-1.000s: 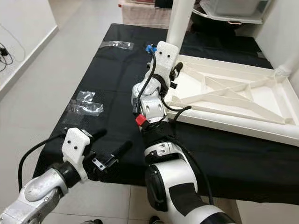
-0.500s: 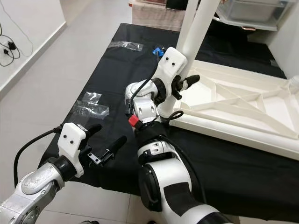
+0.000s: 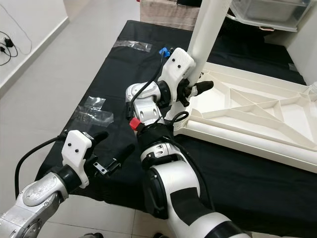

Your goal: Building children table

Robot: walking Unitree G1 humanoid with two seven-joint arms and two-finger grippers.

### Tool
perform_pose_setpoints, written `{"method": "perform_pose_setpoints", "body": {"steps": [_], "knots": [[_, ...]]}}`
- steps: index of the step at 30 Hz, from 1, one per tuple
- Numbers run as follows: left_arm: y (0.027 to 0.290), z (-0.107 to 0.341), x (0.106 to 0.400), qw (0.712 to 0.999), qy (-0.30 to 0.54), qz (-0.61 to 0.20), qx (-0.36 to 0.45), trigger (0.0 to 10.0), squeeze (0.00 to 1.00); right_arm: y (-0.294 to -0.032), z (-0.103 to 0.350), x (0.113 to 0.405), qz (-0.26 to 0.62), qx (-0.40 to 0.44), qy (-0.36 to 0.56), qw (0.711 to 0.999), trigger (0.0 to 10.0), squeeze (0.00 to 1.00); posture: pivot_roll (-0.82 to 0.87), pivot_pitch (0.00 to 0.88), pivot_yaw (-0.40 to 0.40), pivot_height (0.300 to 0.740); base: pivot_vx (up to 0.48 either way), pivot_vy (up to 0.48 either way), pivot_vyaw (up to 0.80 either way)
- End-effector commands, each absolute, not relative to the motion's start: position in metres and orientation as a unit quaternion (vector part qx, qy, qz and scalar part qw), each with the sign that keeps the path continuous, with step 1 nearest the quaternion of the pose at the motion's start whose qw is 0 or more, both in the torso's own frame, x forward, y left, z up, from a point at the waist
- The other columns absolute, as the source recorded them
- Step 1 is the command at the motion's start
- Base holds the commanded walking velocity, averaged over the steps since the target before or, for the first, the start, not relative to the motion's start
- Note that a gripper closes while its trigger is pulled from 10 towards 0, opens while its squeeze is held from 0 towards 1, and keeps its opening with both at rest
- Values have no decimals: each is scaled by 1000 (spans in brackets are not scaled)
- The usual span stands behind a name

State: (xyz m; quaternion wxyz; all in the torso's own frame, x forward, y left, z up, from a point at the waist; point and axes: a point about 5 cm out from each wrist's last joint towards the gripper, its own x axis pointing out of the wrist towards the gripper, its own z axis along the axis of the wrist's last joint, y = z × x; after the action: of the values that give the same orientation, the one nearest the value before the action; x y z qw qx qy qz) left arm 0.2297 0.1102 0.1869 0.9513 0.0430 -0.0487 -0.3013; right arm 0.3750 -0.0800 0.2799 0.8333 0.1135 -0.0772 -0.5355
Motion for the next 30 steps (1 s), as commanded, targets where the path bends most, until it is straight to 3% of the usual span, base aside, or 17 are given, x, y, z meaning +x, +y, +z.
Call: {"method": "perform_pose_setpoints", "body": {"steps": [1, 9, 14, 23, 30], "knots": [[111, 185, 228, 950, -46, -304, 48, 10000, 0, -91, 241, 376, -558, 108, 17, 822, 10000, 0, 185, 227, -83, 740, 0, 0, 0], [110, 186, 229, 951, -47, -303, 47, 10000, 0, -92, 243, 376, -571, 103, 25, 814, 10000, 0, 177, 225, -82, 740, 0, 0, 0], [108, 185, 229, 949, -47, -307, 47, 10000, 0, -96, 245, 373, -609, 103, 2, 786, 10000, 0, 183, 226, -88, 740, 0, 0, 0], [110, 186, 229, 950, -48, -305, 50, 10000, 0, -92, 255, 373, -592, 139, -27, 793, 10000, 0, 178, 231, -86, 740, 0, 0, 0], [107, 183, 230, 949, -47, -307, 47, 10000, 0, -94, 312, 371, -566, 181, -144, 791, 10000, 0, 160, 222, -86, 740, 0, 0, 0]]}}
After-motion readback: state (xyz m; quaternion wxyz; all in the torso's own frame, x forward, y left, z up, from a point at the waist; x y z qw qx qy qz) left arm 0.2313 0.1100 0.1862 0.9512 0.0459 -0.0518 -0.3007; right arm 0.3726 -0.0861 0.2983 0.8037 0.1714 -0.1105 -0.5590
